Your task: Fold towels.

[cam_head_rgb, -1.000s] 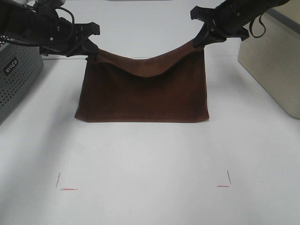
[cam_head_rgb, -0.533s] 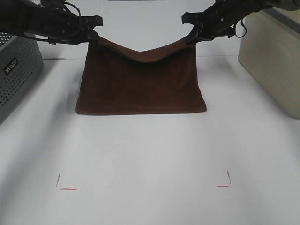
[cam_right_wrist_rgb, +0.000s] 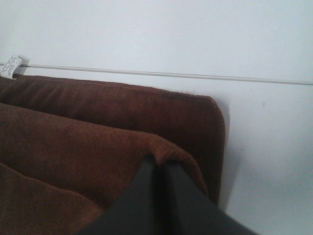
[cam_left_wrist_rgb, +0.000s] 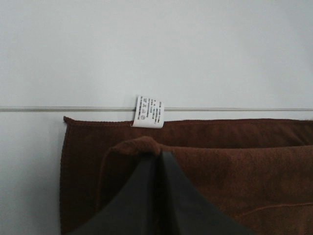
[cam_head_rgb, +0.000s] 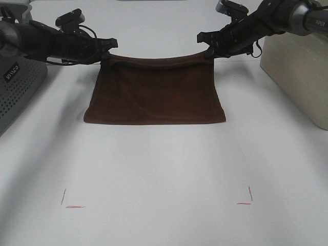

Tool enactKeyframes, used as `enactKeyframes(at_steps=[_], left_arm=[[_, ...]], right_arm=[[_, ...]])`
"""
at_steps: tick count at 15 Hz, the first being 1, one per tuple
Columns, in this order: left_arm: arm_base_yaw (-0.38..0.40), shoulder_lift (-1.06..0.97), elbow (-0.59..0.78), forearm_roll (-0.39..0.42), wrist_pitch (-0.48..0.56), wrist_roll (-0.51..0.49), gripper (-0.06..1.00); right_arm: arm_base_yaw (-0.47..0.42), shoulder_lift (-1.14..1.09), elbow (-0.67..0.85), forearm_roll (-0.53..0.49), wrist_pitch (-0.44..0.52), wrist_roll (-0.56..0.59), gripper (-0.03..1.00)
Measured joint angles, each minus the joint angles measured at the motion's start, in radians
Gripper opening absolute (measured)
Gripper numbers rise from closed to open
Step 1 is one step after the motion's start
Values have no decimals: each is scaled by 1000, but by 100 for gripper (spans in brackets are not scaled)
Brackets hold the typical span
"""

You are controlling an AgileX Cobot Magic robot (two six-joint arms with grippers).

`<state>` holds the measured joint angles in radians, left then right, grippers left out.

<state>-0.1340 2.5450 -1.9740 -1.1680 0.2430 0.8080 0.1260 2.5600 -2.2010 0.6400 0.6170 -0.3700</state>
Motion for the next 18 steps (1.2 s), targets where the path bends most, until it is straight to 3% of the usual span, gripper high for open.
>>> enactKeyframes(at_steps=[3, 5, 6, 7, 8, 10, 13, 15, 18], left_arm=[[0, 13, -6, 0, -2, 0, 2], [0, 13, -14, 0, -6, 0, 15], [0, 13, -14, 3, -6, 0, 46], [0, 13, -14, 7, -6, 0, 61], [0, 11, -14, 10, -6, 0, 73], [9, 2, -14, 29, 39, 0, 83], [57, -10, -15, 65, 257, -4, 85], [94, -14, -16, 67, 418, -68, 85], [110, -25, -11, 102, 561, -132, 85]], right_arm=[[0, 0, -3, 1, -11, -2, 8], [0, 0, -3, 1, -10, -2, 29], [0, 0, -3, 1, -10, 2, 60], [0, -1, -3, -1, -10, 4, 67], [0, -3, -3, -8, -5, 5, 70], [0, -14, -4, -46, 48, 5, 72], [0, -40, -5, -105, 188, 32, 73], [0, -41, -6, -135, 317, 103, 73], [0, -45, -6, -155, 463, 162, 73]])
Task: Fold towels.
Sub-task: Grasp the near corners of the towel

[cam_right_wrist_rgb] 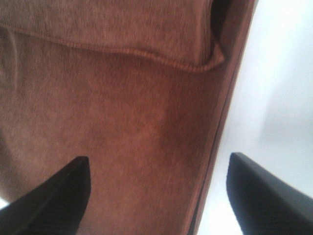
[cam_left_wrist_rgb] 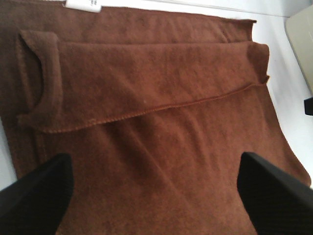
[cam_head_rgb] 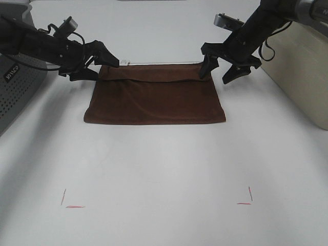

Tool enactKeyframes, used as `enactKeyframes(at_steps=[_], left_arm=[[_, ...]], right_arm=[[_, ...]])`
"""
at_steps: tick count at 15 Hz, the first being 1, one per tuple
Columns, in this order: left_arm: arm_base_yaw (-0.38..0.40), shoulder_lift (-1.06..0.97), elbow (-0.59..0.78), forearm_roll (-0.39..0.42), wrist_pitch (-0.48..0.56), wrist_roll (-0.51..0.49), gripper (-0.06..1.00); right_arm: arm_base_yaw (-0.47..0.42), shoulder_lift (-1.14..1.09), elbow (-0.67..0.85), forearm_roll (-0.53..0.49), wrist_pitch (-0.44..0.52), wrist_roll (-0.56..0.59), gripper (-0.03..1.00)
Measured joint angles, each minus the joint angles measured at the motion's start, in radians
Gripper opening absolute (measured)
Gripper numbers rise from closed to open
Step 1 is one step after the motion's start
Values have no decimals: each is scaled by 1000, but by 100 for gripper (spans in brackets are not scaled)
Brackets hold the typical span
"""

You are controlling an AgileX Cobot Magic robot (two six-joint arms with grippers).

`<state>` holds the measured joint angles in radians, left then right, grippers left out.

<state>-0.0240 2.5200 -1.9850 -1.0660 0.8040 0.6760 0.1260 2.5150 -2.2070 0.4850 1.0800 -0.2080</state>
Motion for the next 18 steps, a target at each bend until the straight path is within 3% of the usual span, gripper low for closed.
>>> enactKeyframes(at_steps=[3, 6, 10, 15, 18], left_arm=[[0, -79, 101, 42, 11, -99, 85], [1, -173, 271, 56, -37, -114, 85], [2, -271, 478, 81, -127, -127, 85], [2, -273, 493, 108, -121, -128, 85], [2, -273, 493, 113, -117, -128, 85]], right_arm=[[0, -22, 0, -12, 65, 43, 73], [0, -36, 0, -26, 128, 77, 73], [0, -37, 73, -26, 131, 104, 73], [0, -80, 237, -26, 83, 98, 73], [0, -99, 259, -26, 74, 76, 73]])
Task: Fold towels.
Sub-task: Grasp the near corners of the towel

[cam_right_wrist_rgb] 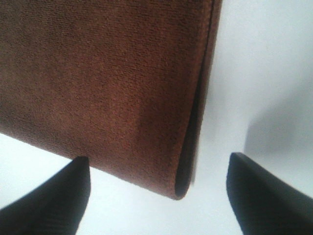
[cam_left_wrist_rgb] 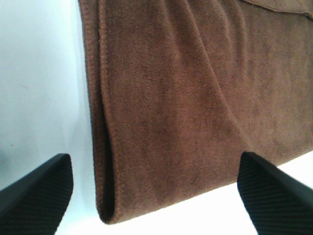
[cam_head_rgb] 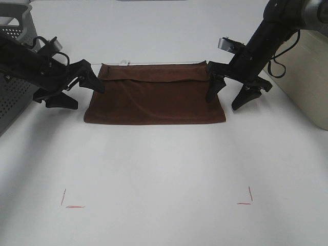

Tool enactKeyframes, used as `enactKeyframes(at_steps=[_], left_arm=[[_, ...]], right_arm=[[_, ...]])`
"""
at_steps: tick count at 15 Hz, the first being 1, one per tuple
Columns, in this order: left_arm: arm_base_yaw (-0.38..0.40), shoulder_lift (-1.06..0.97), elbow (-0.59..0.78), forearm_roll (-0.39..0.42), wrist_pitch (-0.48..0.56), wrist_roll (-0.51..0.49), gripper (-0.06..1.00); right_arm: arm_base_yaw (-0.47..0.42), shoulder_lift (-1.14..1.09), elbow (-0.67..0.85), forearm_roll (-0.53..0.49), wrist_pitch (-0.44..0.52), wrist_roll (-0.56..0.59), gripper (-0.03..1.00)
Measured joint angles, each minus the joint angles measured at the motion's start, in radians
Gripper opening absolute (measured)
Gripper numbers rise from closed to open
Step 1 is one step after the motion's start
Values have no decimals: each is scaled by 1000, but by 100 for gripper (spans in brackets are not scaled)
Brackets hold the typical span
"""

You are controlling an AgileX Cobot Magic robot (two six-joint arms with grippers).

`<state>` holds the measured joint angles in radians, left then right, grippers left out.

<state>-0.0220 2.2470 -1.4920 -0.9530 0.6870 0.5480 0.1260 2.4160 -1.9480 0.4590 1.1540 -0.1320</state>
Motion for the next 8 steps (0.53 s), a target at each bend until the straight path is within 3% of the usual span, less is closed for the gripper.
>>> enactKeyframes(at_steps=[8], left_arm=[[0, 1, 0, 0, 0, -2, 85]], right_arm=[[0, 3, 1, 34, -26, -12, 73]])
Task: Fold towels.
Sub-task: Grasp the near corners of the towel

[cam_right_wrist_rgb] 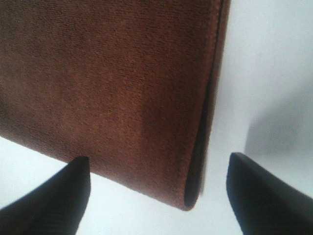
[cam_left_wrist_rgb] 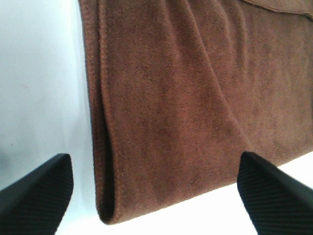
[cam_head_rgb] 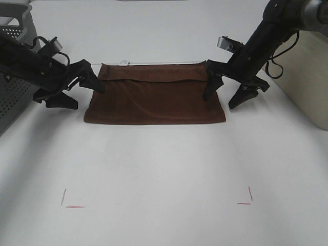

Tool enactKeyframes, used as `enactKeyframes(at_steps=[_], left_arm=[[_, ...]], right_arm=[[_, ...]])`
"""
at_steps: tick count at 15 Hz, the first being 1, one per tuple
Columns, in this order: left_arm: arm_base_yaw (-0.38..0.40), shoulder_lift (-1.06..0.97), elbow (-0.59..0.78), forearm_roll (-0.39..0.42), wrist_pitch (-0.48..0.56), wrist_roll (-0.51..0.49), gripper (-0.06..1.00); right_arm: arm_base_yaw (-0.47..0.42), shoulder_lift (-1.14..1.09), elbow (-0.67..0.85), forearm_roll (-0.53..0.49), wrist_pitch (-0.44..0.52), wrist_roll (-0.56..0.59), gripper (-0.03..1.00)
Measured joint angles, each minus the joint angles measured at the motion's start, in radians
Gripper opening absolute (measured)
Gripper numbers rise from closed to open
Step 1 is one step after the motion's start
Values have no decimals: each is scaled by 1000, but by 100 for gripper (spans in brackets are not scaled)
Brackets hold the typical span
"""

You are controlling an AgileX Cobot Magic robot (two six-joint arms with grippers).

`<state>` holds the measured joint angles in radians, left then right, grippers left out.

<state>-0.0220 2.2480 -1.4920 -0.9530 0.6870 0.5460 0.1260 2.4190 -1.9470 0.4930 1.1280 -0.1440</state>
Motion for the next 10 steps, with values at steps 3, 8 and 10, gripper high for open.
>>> enactKeyframes(at_steps=[3, 8, 10], left_arm=[[-10, 37, 0, -4, -4, 0, 82], [-81, 55, -3, -23, -64, -1, 70], [-90, 62, -3, -23, -77, -1, 59]], right_arm=[[0, 23, 2, 75, -14, -39, 73], [4, 38, 2, 45, -43, -43, 66], [24, 40, 2, 45, -54, -43, 58]])
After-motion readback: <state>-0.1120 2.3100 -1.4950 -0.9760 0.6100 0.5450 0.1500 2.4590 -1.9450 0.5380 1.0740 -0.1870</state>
